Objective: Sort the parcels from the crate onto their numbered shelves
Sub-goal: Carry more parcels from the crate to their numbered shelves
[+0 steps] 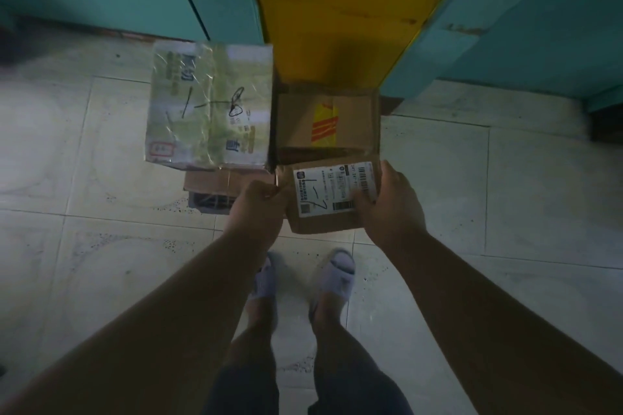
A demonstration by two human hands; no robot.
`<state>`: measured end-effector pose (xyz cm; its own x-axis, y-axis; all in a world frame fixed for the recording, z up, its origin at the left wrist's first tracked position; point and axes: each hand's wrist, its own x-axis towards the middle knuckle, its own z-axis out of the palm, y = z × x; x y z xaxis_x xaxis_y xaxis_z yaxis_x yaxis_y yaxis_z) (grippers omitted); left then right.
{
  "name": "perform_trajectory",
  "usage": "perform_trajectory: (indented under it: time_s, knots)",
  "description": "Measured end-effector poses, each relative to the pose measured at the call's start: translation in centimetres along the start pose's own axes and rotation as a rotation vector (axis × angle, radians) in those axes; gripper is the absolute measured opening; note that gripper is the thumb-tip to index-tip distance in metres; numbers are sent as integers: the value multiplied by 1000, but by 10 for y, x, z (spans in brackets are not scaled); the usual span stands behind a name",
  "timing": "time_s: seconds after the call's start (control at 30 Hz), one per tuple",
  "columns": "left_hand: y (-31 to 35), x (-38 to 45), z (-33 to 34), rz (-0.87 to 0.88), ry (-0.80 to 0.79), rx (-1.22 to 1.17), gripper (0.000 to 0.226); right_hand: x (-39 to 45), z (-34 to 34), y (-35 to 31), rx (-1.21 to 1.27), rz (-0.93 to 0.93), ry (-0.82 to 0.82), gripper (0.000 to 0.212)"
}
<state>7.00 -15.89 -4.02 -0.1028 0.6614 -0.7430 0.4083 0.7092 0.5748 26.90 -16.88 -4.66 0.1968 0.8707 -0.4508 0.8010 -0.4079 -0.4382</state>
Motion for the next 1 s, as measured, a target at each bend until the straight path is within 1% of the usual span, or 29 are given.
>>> perform_trajectory:
  time_s: [0.07,0.13,0.17,0.2,0.23,0.3,0.33,0.4,0.5,0.53,0.57,0.63,0.67,0.73,0.83,0.93,0.97,1.0]
  knots:
    - [14,-29,-9,36,-9,-89,27,-18,-25,-6,37,-32,34,50]
    - [31,-64,-25,58,-33,-234,11,-41,-57,-16,100,-67,55,55]
    - [42,-83,-35,48,-75,-317,10,-52,-76,-22,121,-90,70,57]
    - [49,-99,-45,36,-143,-357,22,-63,-95,-30,125,-111,75,58]
    - [57,-115,-54,44,-224,-350,30,-73,-113,-40,121,-139,73,59]
    - [69,-145,-71,97,-379,-250,32,-97,-150,-63,112,-201,83,58]
    - [74,-158,-78,114,-420,-223,36,-111,-167,-75,120,-229,106,58]
    - [85,-185,-90,121,-413,-282,41,-141,-192,-96,173,-252,206,62]
    - [97,-221,-91,136,-352,-458,30,-190,-199,-108,269,-185,442,69]
    - [104,-233,-88,140,-349,-516,26,-205,-195,-111,337,-150,462,70]
    - [111,-245,-84,162,-355,-544,22,-220,-193,-114,457,-136,425,68]
    - [121,-267,-72,218,-382,-493,18,-240,-188,-114,763,-194,269,62]
    - [124,-278,-65,260,-385,-422,19,-249,-190,-110,854,-239,246,65]
    - [133,-293,-52,335,-392,-247,25,-265,-203,-92,936,-273,307,73]
    - [150,-316,-28,442,-462,-46,46,-289,-233,-49,985,-242,397,84]
    - [170,-344,16,591,-511,114,81,-322,-261,8,1065,-150,522,89]
    - [177,-354,37,637,-505,134,84,-337,-268,29,1079,-128,565,89]
    - [184,-366,61,691,-492,147,79,-352,-275,52,1083,-120,604,87]
